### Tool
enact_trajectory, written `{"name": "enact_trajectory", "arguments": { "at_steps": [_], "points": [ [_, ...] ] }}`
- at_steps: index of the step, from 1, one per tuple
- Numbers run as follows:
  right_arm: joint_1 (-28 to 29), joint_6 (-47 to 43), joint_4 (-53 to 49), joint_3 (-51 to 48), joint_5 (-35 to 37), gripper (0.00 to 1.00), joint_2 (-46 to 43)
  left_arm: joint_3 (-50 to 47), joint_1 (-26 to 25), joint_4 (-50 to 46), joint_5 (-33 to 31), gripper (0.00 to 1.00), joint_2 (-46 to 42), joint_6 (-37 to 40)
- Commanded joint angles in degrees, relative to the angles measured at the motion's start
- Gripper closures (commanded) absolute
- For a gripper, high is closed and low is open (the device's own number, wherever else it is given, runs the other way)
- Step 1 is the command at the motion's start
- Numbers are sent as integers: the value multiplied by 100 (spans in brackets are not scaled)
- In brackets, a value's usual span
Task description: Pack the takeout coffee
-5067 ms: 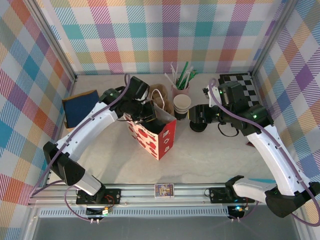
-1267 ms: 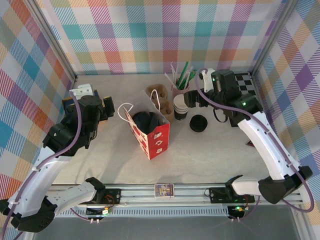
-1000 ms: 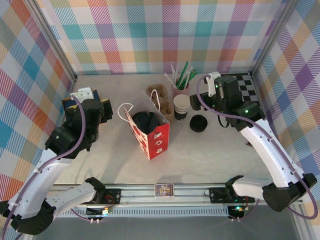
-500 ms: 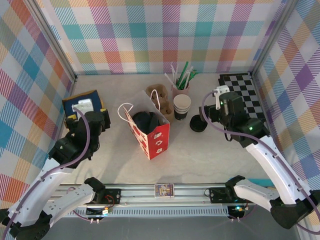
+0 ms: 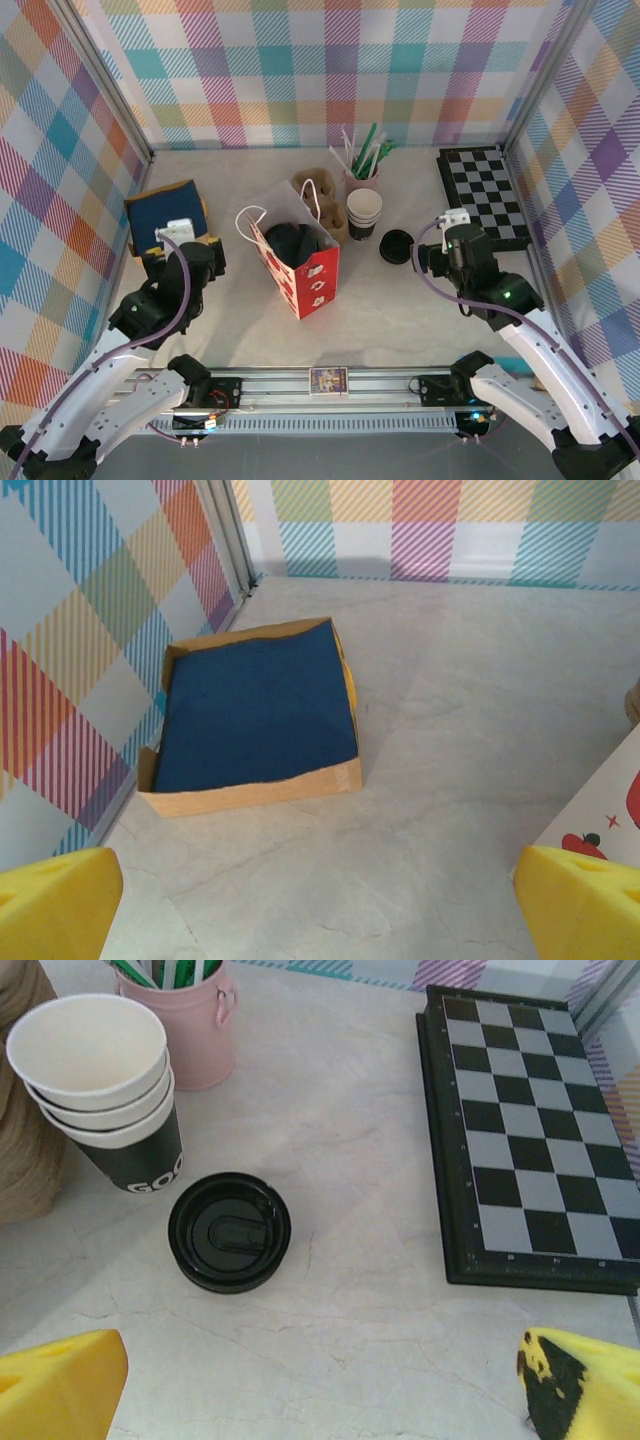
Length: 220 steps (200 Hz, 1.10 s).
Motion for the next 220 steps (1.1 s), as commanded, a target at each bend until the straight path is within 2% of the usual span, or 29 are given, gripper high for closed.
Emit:
{"name": "enact_trajectory", "arguments": {
  "at_steps": [1,74,118,149,178,220],
  "points": [
    [-48,205,175,-278,24,1,-298,-79,46,175,37,0,-19,-84],
    [-42,400,401,-1252,187,0,-1088,-644,45,294,-262,0,-368,-222],
    [-48,129,597,-1738,40,1,-1575,-950,48,153,-552,0,-630,-318],
    [-43,-49,898,-1888,35,0,-1567,-917,50,225,-643,0,-367,-218],
    [-43,191,972,-1999,158,1,-1409,-995,45,306,-617,0,-132,-283],
    [-43,250,1341,-2298,321,1,-1647,-1566,45,854,-810,0,-635,-266]
  ]
}}
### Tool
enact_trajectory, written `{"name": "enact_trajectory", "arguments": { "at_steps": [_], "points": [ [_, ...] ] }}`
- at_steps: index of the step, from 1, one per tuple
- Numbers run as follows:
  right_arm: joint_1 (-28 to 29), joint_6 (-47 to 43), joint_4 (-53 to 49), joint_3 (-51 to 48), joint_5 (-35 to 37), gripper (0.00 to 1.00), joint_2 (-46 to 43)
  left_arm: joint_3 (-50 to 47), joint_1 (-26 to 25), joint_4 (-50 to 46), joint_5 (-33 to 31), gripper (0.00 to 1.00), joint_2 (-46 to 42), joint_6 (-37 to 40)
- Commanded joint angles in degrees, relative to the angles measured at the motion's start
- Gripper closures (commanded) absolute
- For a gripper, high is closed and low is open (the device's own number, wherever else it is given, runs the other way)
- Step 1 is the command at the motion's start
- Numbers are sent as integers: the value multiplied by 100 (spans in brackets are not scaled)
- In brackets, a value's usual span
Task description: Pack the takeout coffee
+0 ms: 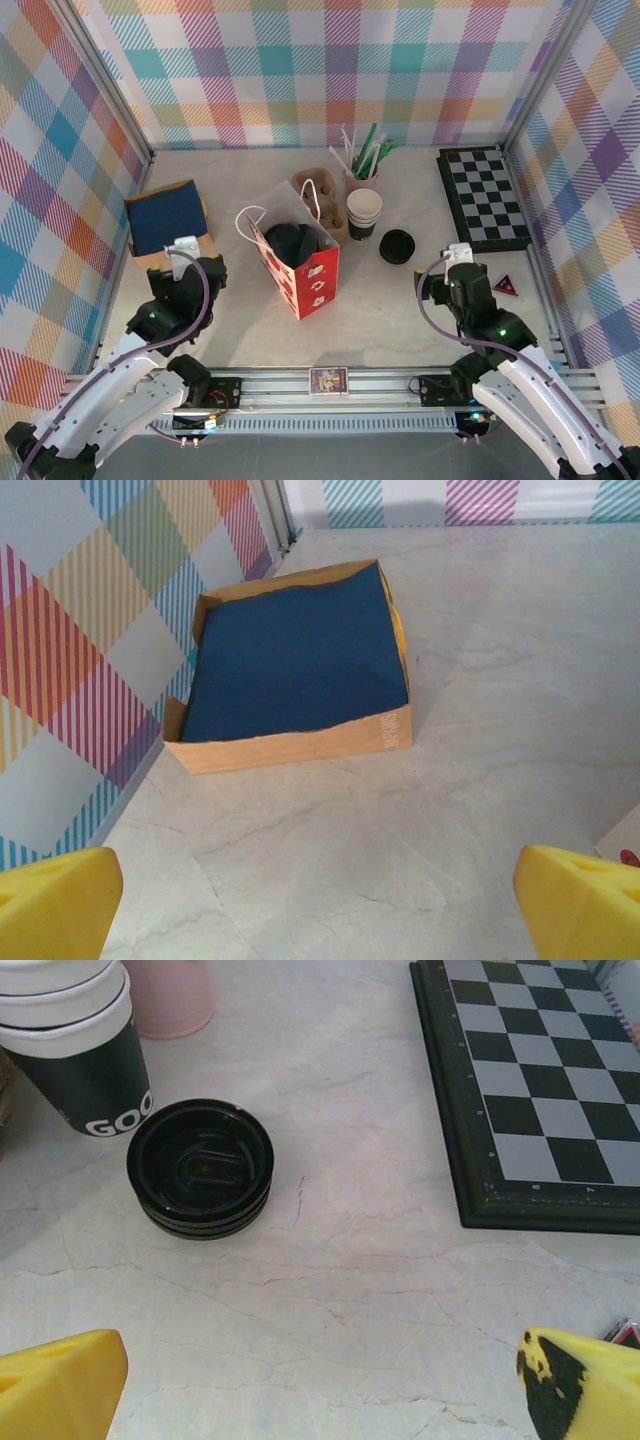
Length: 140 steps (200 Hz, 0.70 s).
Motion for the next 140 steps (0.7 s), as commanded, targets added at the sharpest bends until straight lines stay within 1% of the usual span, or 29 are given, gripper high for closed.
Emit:
{"name": "enact_trajectory", "arguments": {
  "at_steps": [1,25,37,54,75,101,140],
  "points": [
    [-39,128,483,-243,206,1,-207,-303,45,426,-325,0,-315,-8],
    [-38,59,669,-504,194,0,-439,-644,63,758,-486,0,-637,112],
    [-44,19,752,-639,195,1,-499,-885,71,939,-391,0,-787,345],
    [-43,-29,888,-812,190,1,-526,-1089,89,884,-552,0,-832,62],
    [-43,-113,1010,-862,144,0,-404,-1341,89,1092,-541,0,-865,45],
    [-48,-171,1168,-900,124,0,-129,-1716,97,1802,-426,0,-889,565],
    [-43,-142,1273,-999,195,0,-131,-1952,238,2302,-294,0,-747,717]
  ]
}}
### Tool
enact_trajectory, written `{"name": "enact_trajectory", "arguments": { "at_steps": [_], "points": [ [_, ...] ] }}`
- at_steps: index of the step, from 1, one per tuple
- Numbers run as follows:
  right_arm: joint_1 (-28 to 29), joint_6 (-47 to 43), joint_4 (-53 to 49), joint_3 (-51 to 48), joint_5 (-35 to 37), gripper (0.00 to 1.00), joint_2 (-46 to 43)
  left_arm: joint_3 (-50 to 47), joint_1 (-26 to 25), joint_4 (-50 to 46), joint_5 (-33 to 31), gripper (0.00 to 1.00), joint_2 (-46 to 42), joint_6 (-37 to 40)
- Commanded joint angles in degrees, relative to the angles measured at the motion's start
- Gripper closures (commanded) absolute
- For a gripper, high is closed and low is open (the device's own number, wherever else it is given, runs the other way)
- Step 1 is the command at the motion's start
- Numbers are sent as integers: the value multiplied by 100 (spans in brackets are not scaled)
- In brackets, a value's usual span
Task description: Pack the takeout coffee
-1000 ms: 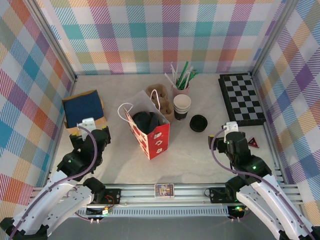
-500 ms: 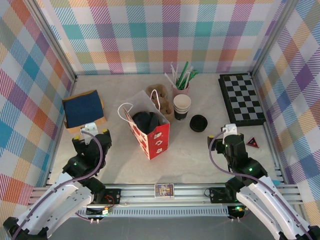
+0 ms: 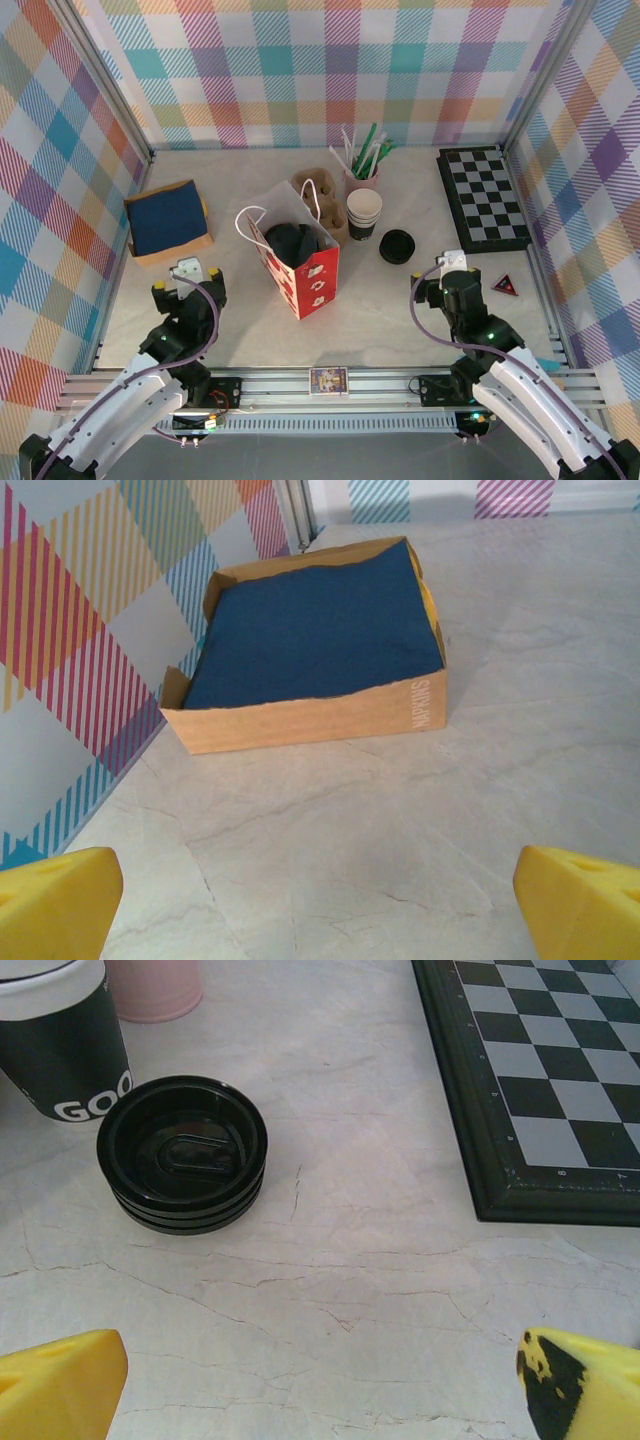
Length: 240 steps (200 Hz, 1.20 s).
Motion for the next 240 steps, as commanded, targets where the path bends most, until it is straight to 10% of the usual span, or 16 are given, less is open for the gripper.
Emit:
{"name": "enact_trajectory", "arguments": {
  "at_steps": [1,240],
  "points": [
    [-43,-76,307,-117,114,1,-90,-102,98,642,3,0,46,214],
    [-720,-314,1806,-748,-203,1,555,-461,714,2229,653,0,1131,614]
  ]
}}
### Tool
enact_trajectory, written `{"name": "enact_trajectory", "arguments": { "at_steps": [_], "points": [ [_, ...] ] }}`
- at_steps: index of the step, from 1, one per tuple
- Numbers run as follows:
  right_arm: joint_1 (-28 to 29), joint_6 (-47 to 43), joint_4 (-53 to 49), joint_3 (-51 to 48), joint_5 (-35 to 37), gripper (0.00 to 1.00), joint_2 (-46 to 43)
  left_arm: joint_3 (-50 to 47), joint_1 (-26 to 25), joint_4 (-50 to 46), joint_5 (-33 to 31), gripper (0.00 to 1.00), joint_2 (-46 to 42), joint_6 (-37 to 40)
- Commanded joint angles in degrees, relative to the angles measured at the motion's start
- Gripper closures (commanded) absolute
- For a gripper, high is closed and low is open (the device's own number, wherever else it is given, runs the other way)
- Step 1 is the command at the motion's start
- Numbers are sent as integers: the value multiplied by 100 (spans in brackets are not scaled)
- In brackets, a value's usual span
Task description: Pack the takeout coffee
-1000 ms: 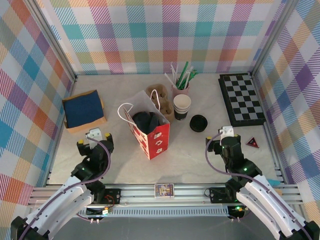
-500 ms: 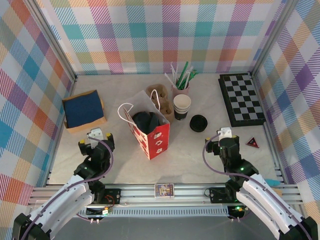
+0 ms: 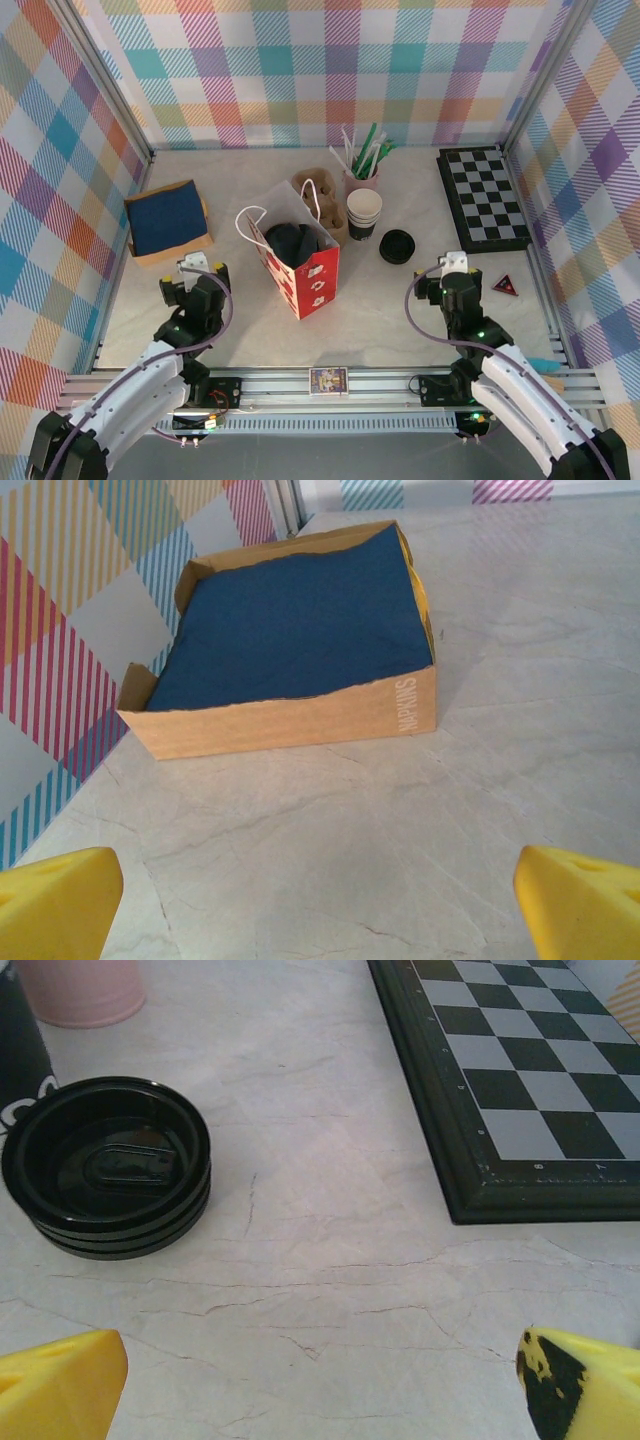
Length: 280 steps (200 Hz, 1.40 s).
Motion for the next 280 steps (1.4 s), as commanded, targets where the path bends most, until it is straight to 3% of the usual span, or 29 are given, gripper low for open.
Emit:
{"name": "enact_trajectory", "arguments": {
  "at_steps": [1,131,280],
  "points": [
    [-200,-98,406,-31,-264,1,141,-59,119,451,128,0,123,125],
    [-881,-350,1715,73,-864,1,1398,-103,755,1425,607,0,733,406],
    [-1627,-348,2813,472,-1551,0,2852,347,1448,3145,1407,0,2748,729]
  ]
}}
